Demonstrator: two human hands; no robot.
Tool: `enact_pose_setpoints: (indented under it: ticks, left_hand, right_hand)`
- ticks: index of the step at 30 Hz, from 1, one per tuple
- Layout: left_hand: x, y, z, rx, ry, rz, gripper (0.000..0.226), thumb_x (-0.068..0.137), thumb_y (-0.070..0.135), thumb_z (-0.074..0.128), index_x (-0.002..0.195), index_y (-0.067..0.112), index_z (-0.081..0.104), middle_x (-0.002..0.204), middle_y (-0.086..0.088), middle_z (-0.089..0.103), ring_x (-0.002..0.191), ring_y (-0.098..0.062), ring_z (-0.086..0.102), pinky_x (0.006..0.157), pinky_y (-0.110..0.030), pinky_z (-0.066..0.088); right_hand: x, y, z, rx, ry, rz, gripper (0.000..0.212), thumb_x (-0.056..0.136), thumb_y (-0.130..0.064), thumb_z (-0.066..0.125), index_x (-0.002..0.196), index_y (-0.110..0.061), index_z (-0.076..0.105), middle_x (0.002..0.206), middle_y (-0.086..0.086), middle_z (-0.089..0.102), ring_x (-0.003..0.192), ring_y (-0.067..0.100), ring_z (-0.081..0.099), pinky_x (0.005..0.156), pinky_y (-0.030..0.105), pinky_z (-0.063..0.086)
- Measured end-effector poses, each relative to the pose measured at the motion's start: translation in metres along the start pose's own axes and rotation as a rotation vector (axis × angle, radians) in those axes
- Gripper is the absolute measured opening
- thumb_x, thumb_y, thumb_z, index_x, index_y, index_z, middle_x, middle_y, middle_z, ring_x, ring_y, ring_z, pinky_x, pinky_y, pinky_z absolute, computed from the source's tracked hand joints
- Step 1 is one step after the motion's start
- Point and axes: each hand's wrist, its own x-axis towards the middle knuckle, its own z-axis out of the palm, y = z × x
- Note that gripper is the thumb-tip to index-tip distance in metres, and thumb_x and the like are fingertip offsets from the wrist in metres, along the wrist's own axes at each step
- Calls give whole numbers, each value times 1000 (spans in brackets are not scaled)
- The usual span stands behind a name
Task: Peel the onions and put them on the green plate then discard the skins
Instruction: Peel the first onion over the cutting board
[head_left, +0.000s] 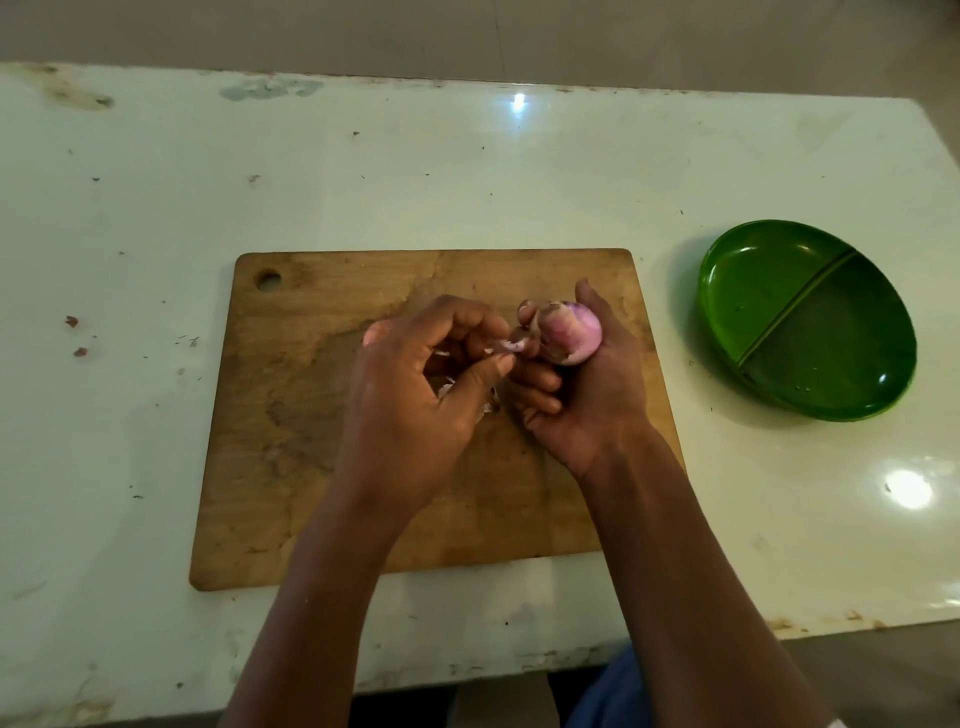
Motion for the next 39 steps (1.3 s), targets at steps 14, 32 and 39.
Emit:
enact_pose_setpoints:
  ticks: [14,32,39]
  left_hand:
    - [1,6,-1,129,28,136,48,69,28,80,112,18,60,111,2,64,100,-15,62,80,-29,54]
    - [4,-2,-3,307,230,166,26,84,35,65,88,10,70,94,0,58,95,-18,52,78,-13,40]
    - [2,7,3,202,45,214,53,68,39,72,115,19,58,99,27,49,100,-15,59,78,-38,54]
  right_hand:
    - [-3,6,9,-301,55,-113,48,95,-50,44,90,-9,70,82,9,72,76,22,68,74,33,54]
    - [0,7,9,-341,115,-127,49,91,-54,48,79,-9,65,75,8,67,69,21,65,64,31,55]
    - [-3,6,9,-313,59,-131,50,93,-52,47,73,-11,67,66,6,62,63,19,56,68,31,46]
